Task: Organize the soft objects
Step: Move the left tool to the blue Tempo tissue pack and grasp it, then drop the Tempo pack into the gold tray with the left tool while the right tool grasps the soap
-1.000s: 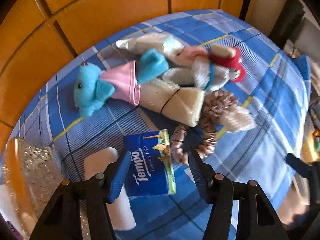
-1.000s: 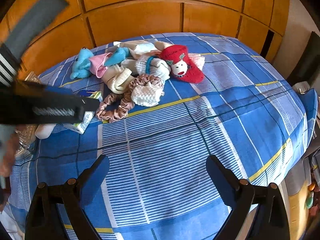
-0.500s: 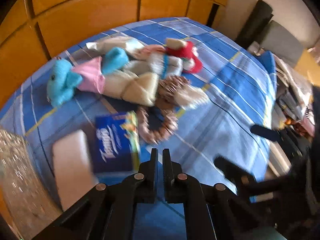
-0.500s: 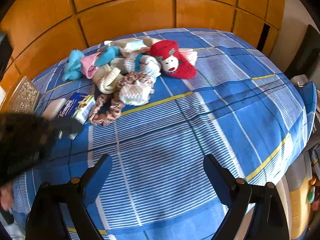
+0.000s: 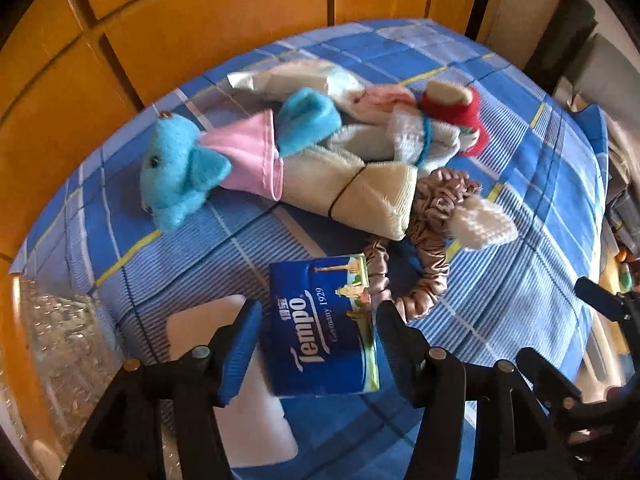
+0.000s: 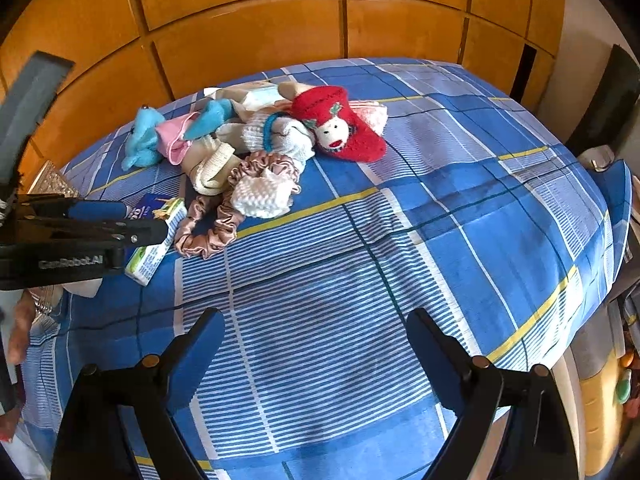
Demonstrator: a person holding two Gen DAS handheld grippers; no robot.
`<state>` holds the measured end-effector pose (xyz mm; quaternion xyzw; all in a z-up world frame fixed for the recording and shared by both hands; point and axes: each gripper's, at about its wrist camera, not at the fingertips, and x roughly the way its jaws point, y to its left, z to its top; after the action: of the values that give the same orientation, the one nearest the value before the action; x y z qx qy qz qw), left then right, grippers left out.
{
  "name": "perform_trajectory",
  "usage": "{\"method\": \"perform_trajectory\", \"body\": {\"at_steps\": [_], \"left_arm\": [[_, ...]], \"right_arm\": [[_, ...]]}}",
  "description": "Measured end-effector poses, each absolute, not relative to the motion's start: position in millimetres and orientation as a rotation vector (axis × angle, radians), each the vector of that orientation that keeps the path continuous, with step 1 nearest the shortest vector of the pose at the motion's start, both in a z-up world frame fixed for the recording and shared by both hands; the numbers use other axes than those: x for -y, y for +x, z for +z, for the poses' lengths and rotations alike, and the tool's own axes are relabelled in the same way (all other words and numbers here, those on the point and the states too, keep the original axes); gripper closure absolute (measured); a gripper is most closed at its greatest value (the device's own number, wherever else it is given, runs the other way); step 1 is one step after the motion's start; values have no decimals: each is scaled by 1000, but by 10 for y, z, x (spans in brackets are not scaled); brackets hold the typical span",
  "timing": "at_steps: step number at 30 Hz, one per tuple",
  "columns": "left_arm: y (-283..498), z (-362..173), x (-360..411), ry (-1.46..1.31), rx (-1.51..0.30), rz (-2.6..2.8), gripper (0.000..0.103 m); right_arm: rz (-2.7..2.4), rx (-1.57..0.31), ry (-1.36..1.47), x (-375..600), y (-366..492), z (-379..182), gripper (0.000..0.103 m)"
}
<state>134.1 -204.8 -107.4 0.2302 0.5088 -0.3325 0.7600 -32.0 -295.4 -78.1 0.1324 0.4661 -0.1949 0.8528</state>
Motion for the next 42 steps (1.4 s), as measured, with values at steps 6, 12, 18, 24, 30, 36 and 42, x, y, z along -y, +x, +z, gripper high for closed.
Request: {"method": "perform_trajectory", "body": {"at_steps": [6,12,18,24,30,36,42], "left_arm": [[1353,-1208,2143,475,-1123,-713,51],[1181,-989,2010,424,-1062,-733,51],[1071,-561,1773,275,-992,-755,51],[983,-133,1504,181,-889,-752,51],[973,109,1125,123,-833,-700,51],[945,241,708,72,-797,-637,51],[912,295,412,22,-779,-598,51]], "right_arm": [[-416,-1000,295,3002,-314,-848,9],[-409,-1004,297,3004,-306,-874,9],[-275,-1028,357,2920,-252,-942,18],[-54,-1011,510,2831,-26,-917,50],[123,-1020,510,2554,520,-912,52],[166,-1051,512,2325,990,-1008,52],[165,-1072,454,2123,1250,-1011,52]]}}
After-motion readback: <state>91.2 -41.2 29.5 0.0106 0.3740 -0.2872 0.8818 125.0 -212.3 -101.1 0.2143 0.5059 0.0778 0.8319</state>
